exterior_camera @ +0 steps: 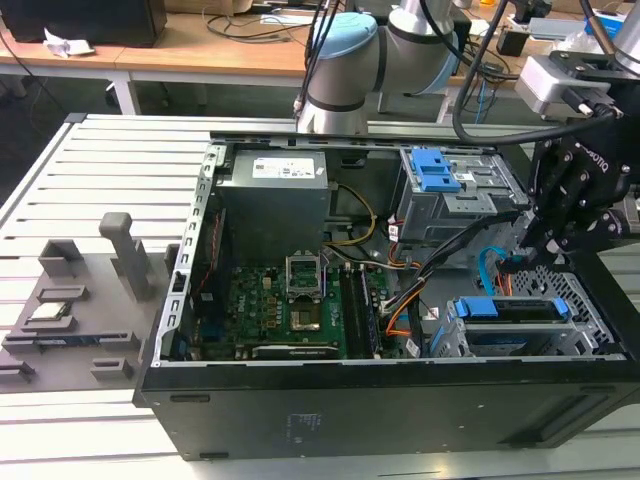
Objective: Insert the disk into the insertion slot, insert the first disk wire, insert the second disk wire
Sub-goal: 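Insert the first disk wire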
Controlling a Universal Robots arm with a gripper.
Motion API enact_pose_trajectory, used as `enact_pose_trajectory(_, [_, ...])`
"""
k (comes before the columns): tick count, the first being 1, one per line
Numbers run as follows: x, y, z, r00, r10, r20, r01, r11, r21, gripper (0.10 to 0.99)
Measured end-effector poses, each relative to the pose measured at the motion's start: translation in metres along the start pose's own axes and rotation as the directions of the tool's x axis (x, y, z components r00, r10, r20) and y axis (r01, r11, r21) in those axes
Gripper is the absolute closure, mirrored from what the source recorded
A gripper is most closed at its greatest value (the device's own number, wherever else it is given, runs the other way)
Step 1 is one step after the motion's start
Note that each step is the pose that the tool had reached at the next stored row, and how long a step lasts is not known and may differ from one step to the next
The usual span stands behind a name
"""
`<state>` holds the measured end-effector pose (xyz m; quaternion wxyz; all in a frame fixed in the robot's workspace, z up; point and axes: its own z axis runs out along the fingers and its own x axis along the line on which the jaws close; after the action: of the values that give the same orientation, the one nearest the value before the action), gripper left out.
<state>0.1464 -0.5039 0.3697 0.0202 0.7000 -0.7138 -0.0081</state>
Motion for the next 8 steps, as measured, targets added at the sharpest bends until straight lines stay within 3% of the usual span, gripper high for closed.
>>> enact_pose_trajectory(8, [-0.0027, -0.0005, 0.0132, 0.9999, 0.001, -0.0151, 0.000, 1.0000, 0.000, 0.784])
